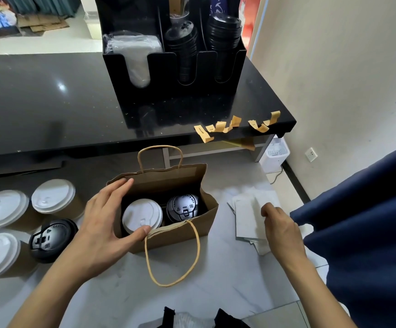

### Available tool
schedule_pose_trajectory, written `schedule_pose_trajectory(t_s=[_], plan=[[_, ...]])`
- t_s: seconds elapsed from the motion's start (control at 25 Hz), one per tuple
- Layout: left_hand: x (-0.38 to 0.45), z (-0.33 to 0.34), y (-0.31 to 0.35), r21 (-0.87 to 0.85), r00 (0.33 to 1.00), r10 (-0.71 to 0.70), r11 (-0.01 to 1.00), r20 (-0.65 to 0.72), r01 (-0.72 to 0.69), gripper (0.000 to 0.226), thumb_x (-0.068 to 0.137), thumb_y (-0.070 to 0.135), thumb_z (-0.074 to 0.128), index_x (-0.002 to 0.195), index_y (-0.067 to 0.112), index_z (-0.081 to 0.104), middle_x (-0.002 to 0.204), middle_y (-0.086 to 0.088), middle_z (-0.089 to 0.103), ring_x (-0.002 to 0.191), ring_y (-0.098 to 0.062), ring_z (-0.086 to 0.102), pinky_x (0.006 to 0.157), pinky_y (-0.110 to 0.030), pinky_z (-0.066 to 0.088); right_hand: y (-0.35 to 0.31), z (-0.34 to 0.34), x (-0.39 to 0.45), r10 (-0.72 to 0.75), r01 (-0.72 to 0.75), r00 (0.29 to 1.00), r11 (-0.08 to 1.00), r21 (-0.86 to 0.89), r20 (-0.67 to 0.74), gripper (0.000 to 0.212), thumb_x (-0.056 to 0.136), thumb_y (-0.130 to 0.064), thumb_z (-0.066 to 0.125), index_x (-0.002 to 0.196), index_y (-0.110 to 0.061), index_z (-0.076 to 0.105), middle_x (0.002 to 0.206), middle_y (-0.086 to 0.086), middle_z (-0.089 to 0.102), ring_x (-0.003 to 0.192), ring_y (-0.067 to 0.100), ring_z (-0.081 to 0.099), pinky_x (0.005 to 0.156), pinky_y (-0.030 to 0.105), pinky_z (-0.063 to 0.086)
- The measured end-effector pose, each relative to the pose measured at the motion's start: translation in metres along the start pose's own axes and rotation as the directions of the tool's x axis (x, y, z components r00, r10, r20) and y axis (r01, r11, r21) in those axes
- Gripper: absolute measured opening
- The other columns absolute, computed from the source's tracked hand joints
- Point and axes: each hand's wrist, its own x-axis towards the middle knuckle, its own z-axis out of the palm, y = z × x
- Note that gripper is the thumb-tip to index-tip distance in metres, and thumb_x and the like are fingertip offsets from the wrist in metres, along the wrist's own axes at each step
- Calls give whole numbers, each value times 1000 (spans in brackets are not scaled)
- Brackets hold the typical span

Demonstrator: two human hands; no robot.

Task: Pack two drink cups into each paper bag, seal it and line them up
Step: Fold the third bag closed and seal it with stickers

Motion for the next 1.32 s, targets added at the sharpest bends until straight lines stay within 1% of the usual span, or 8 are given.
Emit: schedule_pose_trajectory(t_s=[0.28,0.48,0.72,0.84,1.0,1.12,1.24,1.32], plan=[[0,-2,3,9,1000,-7,1000,2,7,93,70,64,65,154,38,32,157,19,26,145,-15,24,116,-39,26,-12,18,-12,-274,275,961,961,-30,37,33,63,19,76,84,-7,75,96,7,72,66,34,62,61,34,47],[-1,-2,4,-3,1000,-11,1000,9,12,94,69,69,61,153,39,33,158,20,24,145,-13,23,116,-37,25,-15,27,-27,-254,269,950,961,-63,184,29,75,-15,81,104,-15,74,111,-2,70,94,28,65,81,41,49],[0,-1,3,-2,1000,-14,1000,4,14,94,69,70,60,154,38,33,157,21,25,146,-14,23,115,-36,25,-11,26,-20,-229,236,970,967,-98,83,18,75,4,80,74,-10,69,78,5,66,67,33,60,63,40,45],[0,-2,2,2,1000,-15,1000,2,15,94,69,70,60,154,38,33,157,21,25,146,-14,23,115,-36,26,-17,22,-15,-35,33,999,993,109,14,11,83,0,73,82,-10,68,82,4,66,73,31,58,68,41,46],[0,-1,2,-3,1000,-10,1000,2,10,94,70,70,60,154,38,32,157,22,24,145,-13,23,115,-36,25,-26,3,-5,344,-298,939,797,525,11,11,95,-27,64,90,-35,58,78,-9,60,72,10,57,64,33,44],[0,-1,1,0,1000,-8,1000,-8,8,94,70,69,60,153,37,34,157,22,25,145,-14,24,115,-35,25,-44,-22,9,359,-227,926,774,591,-116,11,97,-31,64,90,-35,56,64,-5,51,64,10,54,57,28,40],[0,-2,0,-5,1000,-4,1000,-12,4,93,71,68,62,154,38,33,157,24,24,145,-11,23,115,-32,23,-75,-46,21,264,-51,938,745,665,-224,13,97,-27,68,102,-36,60,73,-9,62,69,13,60,63,27,49],[0,-2,1,-13,1000,2,1000,-7,-2,93,72,67,63,154,39,30,157,26,21,146,-7,20,115,-30,22,-99,-62,24,206,20,949,717,697,-238,30,97,-32,69,124,-38,58,88,-17,70,80,12,68,70,23,55]])
